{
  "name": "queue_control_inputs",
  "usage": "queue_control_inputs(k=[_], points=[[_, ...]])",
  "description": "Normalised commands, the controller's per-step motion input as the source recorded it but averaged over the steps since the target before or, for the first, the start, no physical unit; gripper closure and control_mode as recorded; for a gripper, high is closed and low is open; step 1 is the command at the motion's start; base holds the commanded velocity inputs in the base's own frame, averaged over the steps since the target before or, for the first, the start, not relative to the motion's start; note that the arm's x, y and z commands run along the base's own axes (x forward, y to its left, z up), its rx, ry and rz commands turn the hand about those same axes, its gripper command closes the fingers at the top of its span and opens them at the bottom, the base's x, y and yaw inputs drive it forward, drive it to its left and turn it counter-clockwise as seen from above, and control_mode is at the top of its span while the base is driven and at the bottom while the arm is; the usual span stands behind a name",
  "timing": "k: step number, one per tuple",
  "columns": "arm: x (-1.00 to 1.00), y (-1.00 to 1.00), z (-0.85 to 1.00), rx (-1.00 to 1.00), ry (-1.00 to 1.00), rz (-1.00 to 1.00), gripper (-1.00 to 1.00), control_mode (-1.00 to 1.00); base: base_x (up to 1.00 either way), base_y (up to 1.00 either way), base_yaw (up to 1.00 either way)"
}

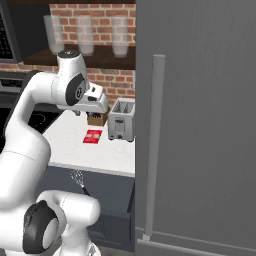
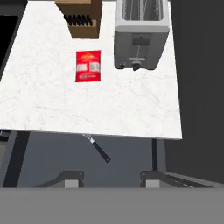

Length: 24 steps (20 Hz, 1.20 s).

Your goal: Pick the whisk from the drawer and place it on the counter.

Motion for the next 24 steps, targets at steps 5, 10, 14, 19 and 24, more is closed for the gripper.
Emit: queue_control_inputs(k=[5,10,14,19,24], points=[[-0.24,0.00,-0.12,0.00,0.00,0.00,-1.00,-1.00,0.00,0.00,0.00],[-0.50,0.04,-0.46,0.00,0.00,0.00,-1.00,-1.00,0.00,0.00,0.00],[-0.37,0.12,-0.51,0.00,0.00,0.00,-1.00,-1.00,0.00,0.00,0.00],[-0.21,0.20,-0.43,0.00,0.00,0.00,-1.00,-1.00,0.00,0.00,0.00],[-0.02,0.29,-0.42,0.00,0.00,0.00,-1.00,-1.00,0.00,0.00,0.00]])
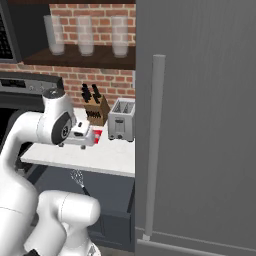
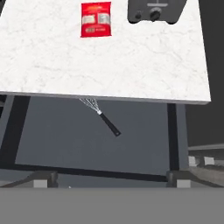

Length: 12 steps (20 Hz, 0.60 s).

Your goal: Pick the whisk from the drawer and place it on the counter.

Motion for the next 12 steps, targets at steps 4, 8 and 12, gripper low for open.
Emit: queue_control_inputs(k=[4,8,12], points=[[-0.10,0.14,-0.44,0.00,0.01,0.00,-1.00,-1.00,0.00,0.00,0.00],[-0.19,0.09,-0.43,0.00,0.00,0.00,-1.00,-1.00,0.00,0.00,0.00],[-0.25,0.13,-0.41,0.00,0.02,0.00,-1.00,-1.00,0.00,0.00,0.00]])
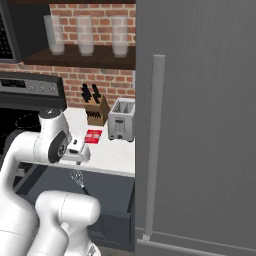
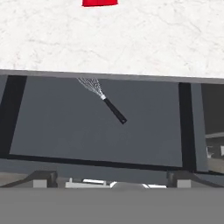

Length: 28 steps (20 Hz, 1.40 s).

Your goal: Pick the whisk from the drawer and place it on the counter.

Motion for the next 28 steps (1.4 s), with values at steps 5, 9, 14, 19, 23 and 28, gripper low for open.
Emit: queue_control_inputs(k=[5,9,14,19,23,28], points=[[-0.06,0.02,-0.05,0.00,0.01,0.00,-1.00,1.00,-0.30,0.10,0.00],[0.00,0.00,0.00,0.00,0.00,0.00,-1.00,1.00,-0.40,0.23,0.00],[0.00,0.00,0.00,0.00,0.00,0.00,-1.00,1.00,-0.38,0.36,0.00],[0.00,0.00,0.00,0.00,0.00,0.00,-1.00,1.00,-0.34,0.60,0.00],[0.00,0.00,0.00,0.00,0.00,0.00,-1.00,1.00,-0.39,0.53,0.00],[-0.04,-0.05,-0.01,0.00,-0.01,0.00,-1.00,-1.00,-0.27,0.03,0.00]])
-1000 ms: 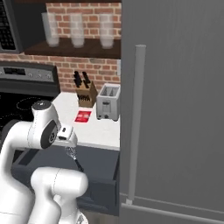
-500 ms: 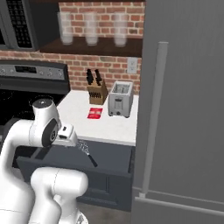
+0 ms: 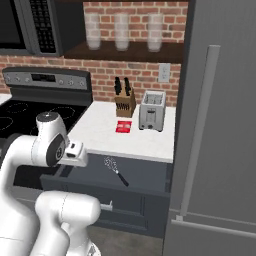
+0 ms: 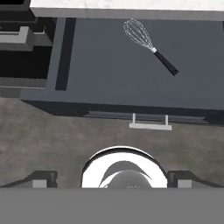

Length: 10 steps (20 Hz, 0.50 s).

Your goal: Pick the whisk from the drawer and place it on the counter.

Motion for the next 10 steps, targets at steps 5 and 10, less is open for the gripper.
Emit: queue_control_inputs(k=[5,10], points=[[-0.01,-0.47,-0.08,0.03,-0.01,0.00,-1.00,-1.00,0.00,0.00,0.00],[0.51,-0.42,-0.17,0.05,0.00,0.00,-1.00,-1.00,0.00,0.00,0.00]])
